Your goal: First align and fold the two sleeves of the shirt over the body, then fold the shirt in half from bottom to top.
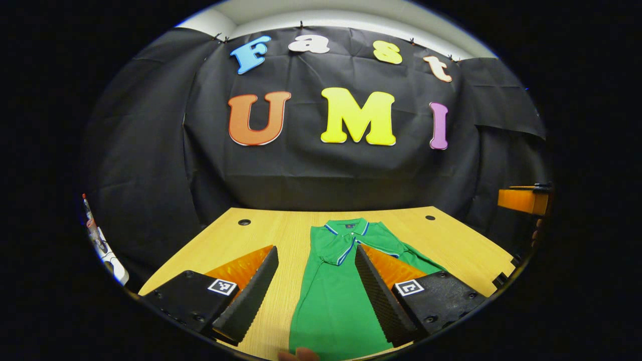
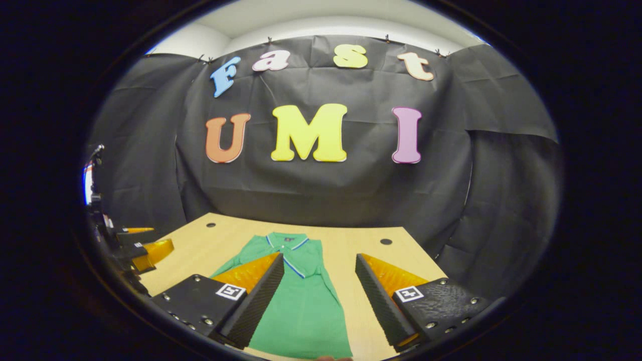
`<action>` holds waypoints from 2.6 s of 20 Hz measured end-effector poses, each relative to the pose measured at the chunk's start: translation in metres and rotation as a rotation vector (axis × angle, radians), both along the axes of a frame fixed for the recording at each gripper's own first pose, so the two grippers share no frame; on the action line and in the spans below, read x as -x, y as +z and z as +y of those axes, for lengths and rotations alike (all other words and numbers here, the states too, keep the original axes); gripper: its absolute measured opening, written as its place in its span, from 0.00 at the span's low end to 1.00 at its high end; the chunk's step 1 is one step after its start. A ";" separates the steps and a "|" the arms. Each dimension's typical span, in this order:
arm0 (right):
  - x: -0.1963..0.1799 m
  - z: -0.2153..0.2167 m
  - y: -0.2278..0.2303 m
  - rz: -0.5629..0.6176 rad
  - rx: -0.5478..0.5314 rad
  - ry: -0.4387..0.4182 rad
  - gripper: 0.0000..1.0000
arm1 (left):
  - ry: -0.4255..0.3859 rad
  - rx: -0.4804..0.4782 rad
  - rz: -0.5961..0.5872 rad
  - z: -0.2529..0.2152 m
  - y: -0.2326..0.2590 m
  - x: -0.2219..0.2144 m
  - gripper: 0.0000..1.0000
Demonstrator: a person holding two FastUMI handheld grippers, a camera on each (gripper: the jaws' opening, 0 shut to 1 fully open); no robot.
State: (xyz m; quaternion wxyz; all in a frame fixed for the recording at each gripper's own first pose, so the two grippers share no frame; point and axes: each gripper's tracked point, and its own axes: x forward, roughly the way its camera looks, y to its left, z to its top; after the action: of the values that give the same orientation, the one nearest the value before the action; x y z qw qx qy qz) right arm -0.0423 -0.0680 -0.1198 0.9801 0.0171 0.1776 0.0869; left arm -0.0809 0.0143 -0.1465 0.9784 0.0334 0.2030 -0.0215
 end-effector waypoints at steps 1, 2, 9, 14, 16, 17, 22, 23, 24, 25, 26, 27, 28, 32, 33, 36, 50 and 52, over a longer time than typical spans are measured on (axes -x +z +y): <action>0.010 -0.002 -0.004 0.013 0.008 -0.001 0.92 | -0.006 -0.006 0.009 0.000 -0.001 0.012 0.98; 0.019 -0.004 -0.012 0.028 0.017 -0.005 0.93 | -0.008 -0.013 0.017 0.000 -0.003 0.022 0.99; 0.074 -0.014 -0.085 0.181 0.039 -0.025 0.93 | 0.062 0.013 0.212 0.025 -0.069 0.090 1.00; 0.101 -0.023 -0.153 0.344 0.050 -0.034 0.93 | 0.107 -0.004 0.356 0.042 -0.120 0.120 1.00; 0.109 -0.026 -0.179 0.422 0.039 -0.042 0.93 | 0.125 0.009 0.411 0.043 -0.135 0.129 1.00; 0.112 -0.028 -0.189 0.455 0.027 -0.049 0.93 | 0.133 0.020 0.429 0.042 -0.140 0.132 1.00; 0.117 -0.032 -0.222 0.542 0.044 -0.058 0.93 | 0.170 0.064 0.525 0.039 -0.166 0.142 1.00; 0.117 -0.035 -0.228 0.550 0.058 -0.060 0.93 | 0.170 0.062 0.536 0.037 -0.170 0.141 1.00; 0.118 -0.037 -0.232 0.566 0.066 -0.062 0.93 | 0.169 0.059 0.547 0.036 -0.173 0.141 1.00; 0.117 -0.038 -0.238 0.580 0.069 -0.066 0.93 | 0.170 0.056 0.555 0.036 -0.176 0.142 1.00; 0.117 -0.040 -0.245 0.599 0.074 -0.070 0.93 | 0.175 0.058 0.565 0.036 -0.180 0.142 1.00; 0.117 -0.042 -0.251 0.621 0.077 -0.074 0.93 | 0.180 0.065 0.575 0.035 -0.183 0.143 0.99; 0.117 -0.043 -0.255 0.631 0.074 -0.075 0.93 | 0.184 0.069 0.586 0.034 -0.186 0.144 1.00; 0.118 -0.041 -0.258 0.652 0.069 -0.068 0.94 | 0.174 0.030 0.606 0.031 -0.192 0.144 0.99; 0.120 -0.040 -0.261 0.662 0.069 -0.060 0.93 | 0.168 0.015 0.605 0.031 -0.193 0.144 1.00; 0.120 -0.033 -0.261 0.669 0.065 -0.047 0.97 | 0.181 0.010 0.616 0.031 -0.193 0.144 1.00; 0.114 0.011 -0.258 0.715 -0.103 -0.074 0.01 | 0.219 0.123 0.654 0.020 -0.188 0.129 0.03; 0.112 0.012 -0.253 0.710 -0.101 -0.072 0.01 | 0.200 0.118 0.635 0.018 -0.181 0.123 0.03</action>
State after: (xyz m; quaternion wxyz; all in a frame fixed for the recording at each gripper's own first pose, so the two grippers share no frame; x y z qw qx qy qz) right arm -0.1539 -0.0555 -0.3728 0.8577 0.1007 0.5017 0.0495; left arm -0.2038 0.0325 -0.3275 0.8638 -0.0516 0.4983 0.0537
